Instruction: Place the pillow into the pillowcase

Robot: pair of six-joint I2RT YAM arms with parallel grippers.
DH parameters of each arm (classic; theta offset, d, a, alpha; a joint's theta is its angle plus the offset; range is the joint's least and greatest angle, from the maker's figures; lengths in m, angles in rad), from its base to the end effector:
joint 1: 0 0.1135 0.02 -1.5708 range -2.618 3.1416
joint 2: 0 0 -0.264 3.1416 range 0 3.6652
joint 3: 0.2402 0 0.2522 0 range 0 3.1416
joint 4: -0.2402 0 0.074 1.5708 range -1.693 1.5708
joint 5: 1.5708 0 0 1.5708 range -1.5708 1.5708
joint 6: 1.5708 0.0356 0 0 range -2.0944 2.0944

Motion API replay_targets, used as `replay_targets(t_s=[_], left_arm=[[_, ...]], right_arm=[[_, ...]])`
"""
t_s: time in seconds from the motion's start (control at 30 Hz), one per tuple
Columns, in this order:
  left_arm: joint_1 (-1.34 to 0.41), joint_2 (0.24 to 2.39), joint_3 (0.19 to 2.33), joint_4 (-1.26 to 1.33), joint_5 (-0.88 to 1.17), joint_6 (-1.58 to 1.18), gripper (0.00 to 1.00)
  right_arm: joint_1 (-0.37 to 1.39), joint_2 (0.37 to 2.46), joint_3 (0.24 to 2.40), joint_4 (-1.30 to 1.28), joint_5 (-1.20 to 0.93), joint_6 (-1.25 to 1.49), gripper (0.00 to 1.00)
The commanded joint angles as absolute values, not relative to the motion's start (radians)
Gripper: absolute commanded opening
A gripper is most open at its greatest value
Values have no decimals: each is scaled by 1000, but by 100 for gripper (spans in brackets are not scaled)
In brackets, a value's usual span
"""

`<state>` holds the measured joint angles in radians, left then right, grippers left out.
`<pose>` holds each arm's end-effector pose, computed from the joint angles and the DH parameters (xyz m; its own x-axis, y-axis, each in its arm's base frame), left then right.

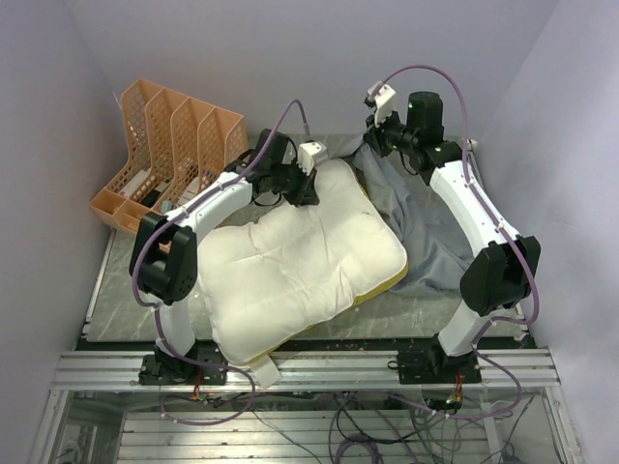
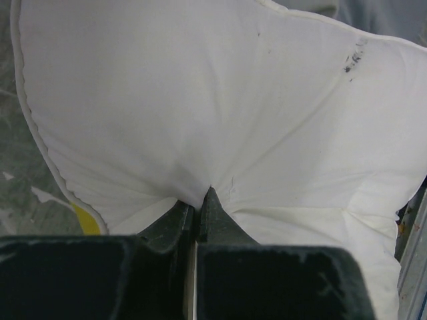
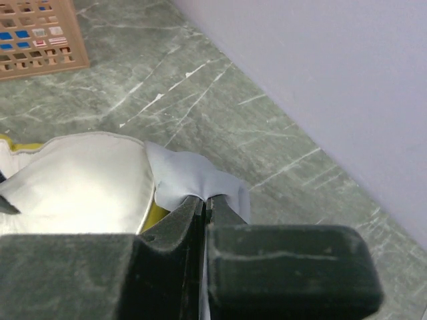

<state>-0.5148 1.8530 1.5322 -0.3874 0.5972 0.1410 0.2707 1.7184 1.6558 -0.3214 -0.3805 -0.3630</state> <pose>0.3587 -0.2259 0.2795 -0.4511 0.3887 -0.8034 0.8507 0.4594 -0.2554 0.3880 0.1214 0.3791 -0.1315 -0.3786 -0.9162 -0.6704 0.7147 -0.1992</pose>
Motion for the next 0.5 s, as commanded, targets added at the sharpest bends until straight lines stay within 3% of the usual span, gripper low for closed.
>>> replay_targets(t_s=[0.0, 0.3, 0.47], left_arm=[[-488, 1859, 1594, -463, 554, 139, 7], [-483, 1963, 1773, -628, 623, 204, 7], [-440, 1909, 1712, -504, 431, 91, 7]], right_arm=[[316, 1687, 1698, -364, -413, -417, 0], [486, 1759, 1853, -544, -457, -517, 0], [519, 1740, 1751, -555, -458, -514, 0]])
